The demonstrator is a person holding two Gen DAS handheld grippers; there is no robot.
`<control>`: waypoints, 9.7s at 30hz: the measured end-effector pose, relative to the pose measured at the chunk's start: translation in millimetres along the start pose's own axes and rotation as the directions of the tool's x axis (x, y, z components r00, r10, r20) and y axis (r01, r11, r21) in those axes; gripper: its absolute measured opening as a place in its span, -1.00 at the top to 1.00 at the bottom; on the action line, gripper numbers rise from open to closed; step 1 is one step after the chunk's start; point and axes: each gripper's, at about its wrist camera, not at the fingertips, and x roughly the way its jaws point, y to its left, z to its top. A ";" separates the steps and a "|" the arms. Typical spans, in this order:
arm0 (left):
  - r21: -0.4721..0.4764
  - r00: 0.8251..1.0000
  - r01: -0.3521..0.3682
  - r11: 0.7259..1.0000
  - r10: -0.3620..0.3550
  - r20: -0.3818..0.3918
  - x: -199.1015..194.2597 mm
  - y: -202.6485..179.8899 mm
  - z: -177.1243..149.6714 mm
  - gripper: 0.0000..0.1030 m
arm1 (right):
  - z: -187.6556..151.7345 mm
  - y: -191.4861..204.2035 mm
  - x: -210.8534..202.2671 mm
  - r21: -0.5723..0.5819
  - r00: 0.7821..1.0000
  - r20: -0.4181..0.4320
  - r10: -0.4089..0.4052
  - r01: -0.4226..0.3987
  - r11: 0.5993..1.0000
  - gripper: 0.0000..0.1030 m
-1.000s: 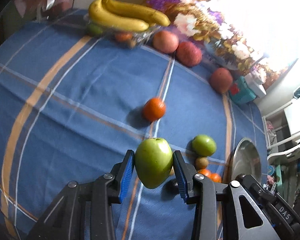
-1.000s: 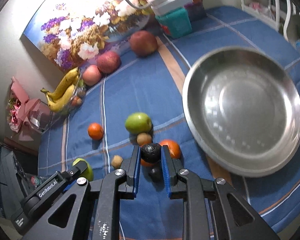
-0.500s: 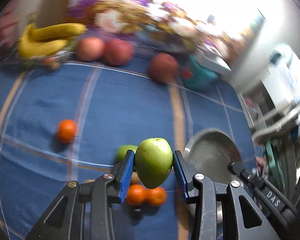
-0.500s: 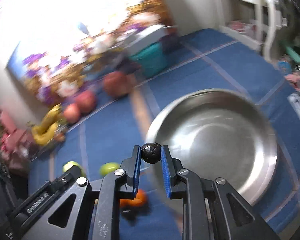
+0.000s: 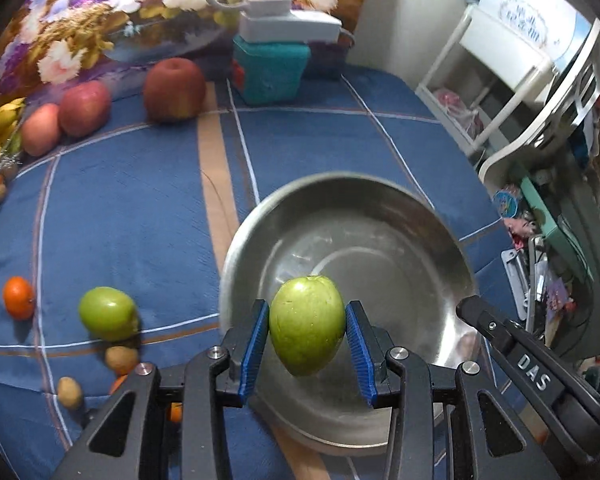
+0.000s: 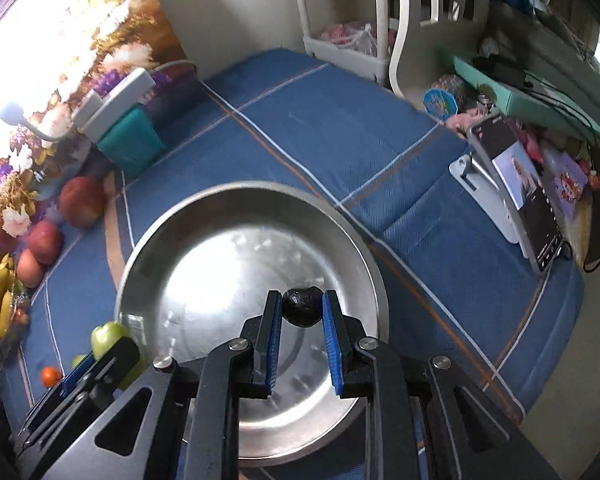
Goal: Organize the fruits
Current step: 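Carry both fruits over the steel bowl and open the left tool to drop the apple, then open the right tool to drop the dark plum into the steel bowl, then grasp a dark plum with the left tool while the right tool grasps another plum, then carry both plums over the steel bowl and open both tools to release them, then grasp the brown kiwi with the left tool while the right tool grasps a tangerine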
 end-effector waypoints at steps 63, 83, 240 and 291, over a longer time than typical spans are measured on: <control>-0.340 0.866 -0.407 0.848 0.476 0.151 -114.2 204.8 -71.5 -1.00 | -92.1 160.5 -16.4 -0.368 0.938 -0.154 0.311 -0.346 0.863 -0.93; -0.398 0.976 -0.203 0.895 0.217 -0.009 -60.6 208.5 -79.5 -0.95 | -131.7 174.7 20.0 -0.469 0.945 -0.282 0.163 -0.284 0.836 -0.82; -0.401 0.857 -0.371 0.837 0.475 0.200 -122.7 209.9 -57.8 -1.00 | -91.4 148.8 -14.0 -0.405 0.920 -0.119 0.374 -0.389 0.827 -0.92; -0.493 1.000 -0.011 0.870 0.019 0.013 -33.6 209.9 -74.9 0.51 | -105.2 130.0 44.7 -0.180 0.872 -0.320 0.370 -0.439 0.880 0.31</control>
